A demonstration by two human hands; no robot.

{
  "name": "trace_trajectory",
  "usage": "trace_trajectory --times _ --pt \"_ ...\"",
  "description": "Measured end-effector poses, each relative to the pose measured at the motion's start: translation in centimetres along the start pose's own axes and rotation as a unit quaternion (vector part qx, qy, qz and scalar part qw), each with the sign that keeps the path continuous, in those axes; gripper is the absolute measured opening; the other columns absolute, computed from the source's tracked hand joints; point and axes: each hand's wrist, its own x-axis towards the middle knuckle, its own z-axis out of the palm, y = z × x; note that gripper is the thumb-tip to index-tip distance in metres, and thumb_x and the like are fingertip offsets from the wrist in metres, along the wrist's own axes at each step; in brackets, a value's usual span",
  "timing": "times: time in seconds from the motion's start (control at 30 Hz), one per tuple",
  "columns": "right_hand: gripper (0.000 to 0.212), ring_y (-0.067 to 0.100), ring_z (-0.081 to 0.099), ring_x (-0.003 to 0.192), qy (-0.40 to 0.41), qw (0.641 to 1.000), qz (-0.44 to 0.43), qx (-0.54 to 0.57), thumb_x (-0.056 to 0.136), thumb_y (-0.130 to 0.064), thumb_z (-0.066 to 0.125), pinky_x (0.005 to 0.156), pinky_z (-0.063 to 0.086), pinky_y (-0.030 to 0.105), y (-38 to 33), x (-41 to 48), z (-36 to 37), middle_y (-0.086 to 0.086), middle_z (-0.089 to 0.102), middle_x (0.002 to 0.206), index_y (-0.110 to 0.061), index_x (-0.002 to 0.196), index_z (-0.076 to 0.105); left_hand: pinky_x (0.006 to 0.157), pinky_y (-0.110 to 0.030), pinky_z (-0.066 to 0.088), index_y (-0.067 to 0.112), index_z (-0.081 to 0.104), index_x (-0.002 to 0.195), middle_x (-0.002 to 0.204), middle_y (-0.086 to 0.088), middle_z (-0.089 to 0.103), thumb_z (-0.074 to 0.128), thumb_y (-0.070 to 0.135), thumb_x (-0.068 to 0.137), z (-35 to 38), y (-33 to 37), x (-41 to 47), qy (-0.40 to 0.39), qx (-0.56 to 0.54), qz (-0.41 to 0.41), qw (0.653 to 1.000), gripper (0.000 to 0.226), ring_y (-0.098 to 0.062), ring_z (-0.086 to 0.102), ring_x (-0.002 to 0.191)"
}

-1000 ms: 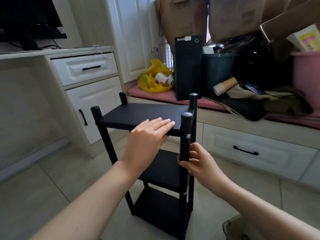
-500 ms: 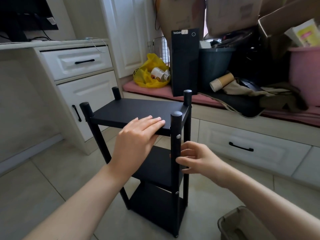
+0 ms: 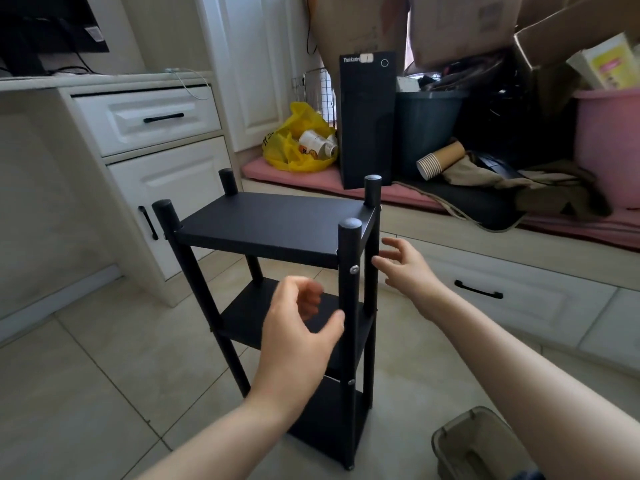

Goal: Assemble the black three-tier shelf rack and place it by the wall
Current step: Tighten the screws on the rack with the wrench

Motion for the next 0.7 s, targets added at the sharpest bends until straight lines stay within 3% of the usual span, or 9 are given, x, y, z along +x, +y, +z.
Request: trace_trajectory --times 0.07,0.2,0.33,0.43,0.7 --pt "0.048 0.016 0.057 0.117 -0.023 1.000 -0.010 0.002 0.098 -0.023 0.058 0.095 0.047 0.034 0.1 0.5 0.7 -0.004 0.057 0.131 -0.028 0.143 0.042 0.079 -0.012 0.047 0.037 0.052 0.105 0.107 0.015 0.060 0.083 0.024 0.082 0.4 -1.0 0.4 -0.058 0.005 -0.091 0.994 0.041 -0.001 0.060 0.102" --pt "0.030 0.020 0.061 0.112 -0.033 0.999 -0.011 -0.005 0.100 -0.021 0.055 0.084 0.048 0.029 0.4 1.1 1.2 0.005 0.063 0.123 -0.020 0.130 0.053 0.088 -0.016 0.046 0.037 0.049 0.124 0.115 0.018 0.061 0.079 0.031 0.086 1.1 -1.3 1.7 -0.162 0.006 -0.115 0.980 0.049 0.002 0.059 0.111" --pt "0.021 0.019 0.063 0.106 -0.025 1.000 -0.010 -0.013 0.101 -0.022 0.056 0.087 0.053 0.035 0.7 0.5 0.5 0.004 0.064 0.114 -0.022 0.122 0.055 0.070 -0.007 0.046 0.041 0.053 0.104 0.094 0.024 0.065 0.067 0.031 0.096 2.0 -0.9 1.4 -0.186 0.040 -0.054 0.980 0.019 0.009 0.062 0.092" --pt "0.018 0.014 0.062 0.104 -0.007 0.999 -0.022 -0.033 0.100 -0.025 0.056 0.092 0.054 0.039 1.2 -0.2 -0.9 0.000 0.062 0.115 -0.026 0.119 0.055 0.069 -0.003 0.044 0.040 0.053 0.098 0.089 0.016 0.065 0.063 0.029 0.098 2.6 -0.7 1.5 -0.221 0.047 -0.033 0.974 0.015 0.010 0.060 0.086" --pt "0.020 0.010 0.066 0.098 0.016 0.999 -0.015 -0.048 0.099 -0.025 0.059 0.076 0.060 0.033 2.0 -2.9 -5.5 -0.007 0.064 0.110 -0.043 0.104 0.054 0.095 -0.036 0.055 0.048 0.055 0.091 0.100 0.011 0.071 0.066 0.025 0.096 1.7 -0.3 4.2 -0.360 0.058 -0.028 0.931 0.026 -0.007 0.068 0.099"
